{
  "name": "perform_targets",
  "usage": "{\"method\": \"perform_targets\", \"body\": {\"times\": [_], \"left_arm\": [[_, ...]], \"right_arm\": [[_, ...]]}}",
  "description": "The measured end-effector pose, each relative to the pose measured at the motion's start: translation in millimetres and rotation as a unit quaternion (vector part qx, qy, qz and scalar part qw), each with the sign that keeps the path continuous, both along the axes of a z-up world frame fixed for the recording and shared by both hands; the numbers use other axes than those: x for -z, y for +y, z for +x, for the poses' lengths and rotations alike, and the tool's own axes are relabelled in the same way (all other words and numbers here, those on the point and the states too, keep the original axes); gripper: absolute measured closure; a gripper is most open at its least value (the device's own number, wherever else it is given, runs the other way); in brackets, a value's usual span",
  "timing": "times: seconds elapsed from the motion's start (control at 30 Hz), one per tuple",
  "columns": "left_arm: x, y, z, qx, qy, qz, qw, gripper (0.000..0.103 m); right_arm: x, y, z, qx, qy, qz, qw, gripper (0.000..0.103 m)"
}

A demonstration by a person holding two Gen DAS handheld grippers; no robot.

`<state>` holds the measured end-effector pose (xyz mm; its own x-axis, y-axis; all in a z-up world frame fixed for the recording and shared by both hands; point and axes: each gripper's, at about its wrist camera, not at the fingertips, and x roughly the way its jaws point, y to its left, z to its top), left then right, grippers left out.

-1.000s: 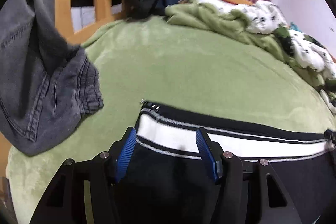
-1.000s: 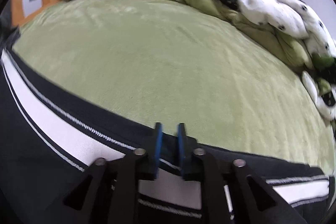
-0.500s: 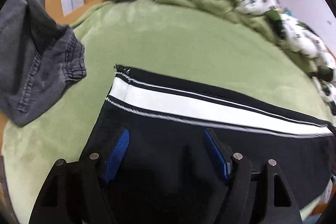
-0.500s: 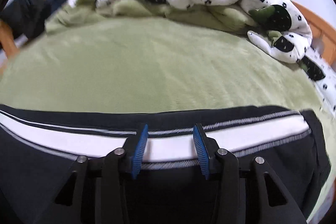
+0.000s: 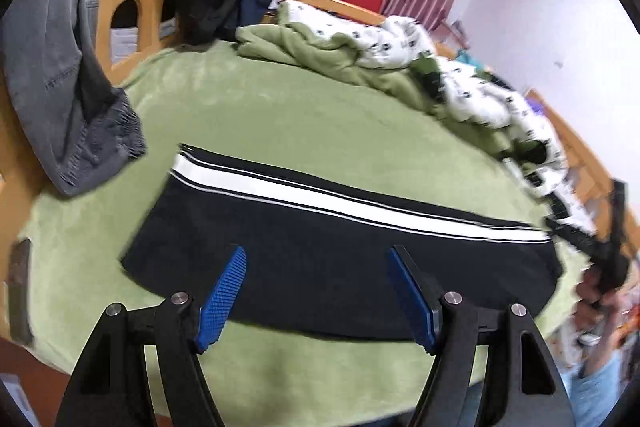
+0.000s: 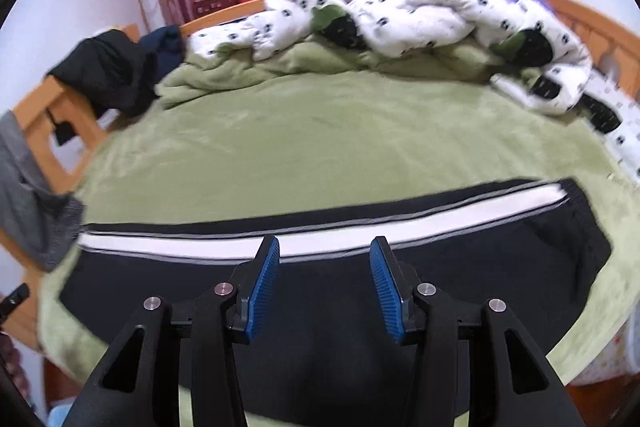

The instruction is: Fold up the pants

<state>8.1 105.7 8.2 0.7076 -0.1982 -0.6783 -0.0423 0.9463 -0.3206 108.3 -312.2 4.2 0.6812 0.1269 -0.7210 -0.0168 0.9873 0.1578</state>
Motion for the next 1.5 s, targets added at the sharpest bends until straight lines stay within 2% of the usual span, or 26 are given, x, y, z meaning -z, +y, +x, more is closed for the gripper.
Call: {"method": "perform_targets", "body": {"times": [0.07,0.1,0.2,0.3,0.4,0.47,0.53,0.6,0.7,0.73,0.77,0.83,0.93,1.0,1.1,1.2,1.3,1.4,1.43,1.5], "left_arm": [[10,-10,-6,0.002,0.013,-0.014,0.9998,0.032],[21,-17,-9,0.005,0.023,-0.019,0.9995,0.032],[63,-30,-18,0.017,0.046,-0.049,0.9976,0.032],[117,-43,-24,0.021,0.071,-0.094,0.9928,0.033],[164,-51,-26,0.021,0.084,-0.163,0.9829,0.034],[181,-54,-27,0.001,0.06,-0.214,0.9751,0.034],[184,-54,-26,-0.015,0.035,-0.244,0.969,0.034],[189,-55,-18,-0.029,0.03,-0.276,0.9602,0.034],[190,-59,-4,-0.052,0.026,-0.301,0.9518,0.034],[190,-59,-1,-0.057,0.025,-0.305,0.9503,0.04],[191,-57,3,-0.071,0.03,-0.305,0.949,0.062],[198,-51,11,-0.09,0.048,-0.298,0.949,0.096],[211,-27,11,-0.083,0.05,-0.335,0.937,0.096],[209,-9,7,-0.08,0.04,-0.335,0.9379,0.096],[197,18,3,-0.063,0.023,-0.323,0.9441,0.093],[191,40,5,-0.071,0.015,-0.321,0.9442,0.093],[193,63,9,-0.077,0.02,-0.339,0.9374,0.093],[198,80,5,-0.087,0.021,-0.377,0.922,0.093],[196,80,3,-0.091,0.017,-0.38,0.9204,0.093],[193,77,0,-0.098,0.011,-0.372,0.9228,0.093]], "right_arm": [[5,11,-10,-0.008,-0.004,-0.002,1.0,0.054],[9,17,-15,-0.014,-0.008,0.0,1.0,0.049],[29,28,-29,-0.029,-0.021,0.01,0.999,0.046],[48,29,-28,-0.015,-0.009,-0.022,1.0,0.046],[59,22,-25,0.001,-0.004,-0.032,0.999,0.046],[63,14,-18,0.008,0.01,-0.009,1.0,0.046],[65,6,-12,0.011,0.025,0.024,0.999,0.046],[63,0,-12,0.018,0.024,0.04,0.999,0.046],[55,-1,-17,0.032,-0.002,0.02,0.999,0.046],[53,-1,-17,0.036,-0.008,0.009,0.999,0.046],[51,1,-18,0.043,-0.014,-0.007,0.999,0.046],[52,2,-18,0.047,-0.013,-0.017,0.999,0.046],[56,1,-14,0.052,-0.001,-0.013,0.999,0.046],[57,-1,-12,0.06,0.003,-0.012,0.998,0.046],[57,1,-10,0.074,0.002,-0.019,0.997,0.046],[54,5,-10,0.084,-0.011,-0.022,0.996,0.046],[51,11,-11,0.09,-0.023,-0.032,0.995,0.046],[52,16,-8,0.086,-0.023,-0.041,0.995,0.046],[52,19,-8,0.085,-0.021,-0.044,0.995,0.046],[54,21,-6,0.081,-0.019,-0.051,0.995,0.046]]}}
